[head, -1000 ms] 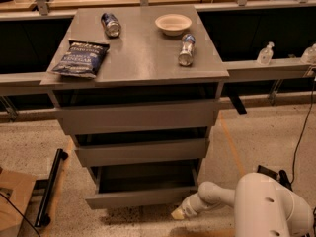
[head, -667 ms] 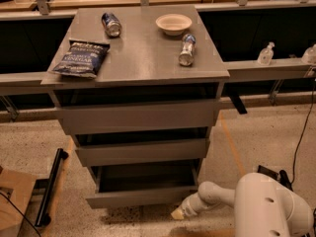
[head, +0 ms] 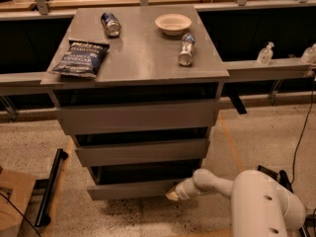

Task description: Close bottom drawer

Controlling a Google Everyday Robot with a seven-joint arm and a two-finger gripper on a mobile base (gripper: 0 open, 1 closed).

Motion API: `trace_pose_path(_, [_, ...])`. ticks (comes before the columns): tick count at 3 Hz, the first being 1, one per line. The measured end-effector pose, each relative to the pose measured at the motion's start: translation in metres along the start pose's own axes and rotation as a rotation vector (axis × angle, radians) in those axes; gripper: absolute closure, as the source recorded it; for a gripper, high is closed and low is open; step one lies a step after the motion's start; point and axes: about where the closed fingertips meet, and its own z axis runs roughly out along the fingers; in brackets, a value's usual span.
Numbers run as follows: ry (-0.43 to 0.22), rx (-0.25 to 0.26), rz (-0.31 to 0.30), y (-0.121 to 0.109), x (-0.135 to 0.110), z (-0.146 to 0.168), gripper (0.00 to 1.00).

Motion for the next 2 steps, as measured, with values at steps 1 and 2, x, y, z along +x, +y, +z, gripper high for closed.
trace_pose_path(1, [0.000,0.000,0.000,0.001,0.001,0.000,1.00])
trace_pose_path(2, [-0.064,0.018,-0.096,-0.019,-0.038,-0.007,1.00])
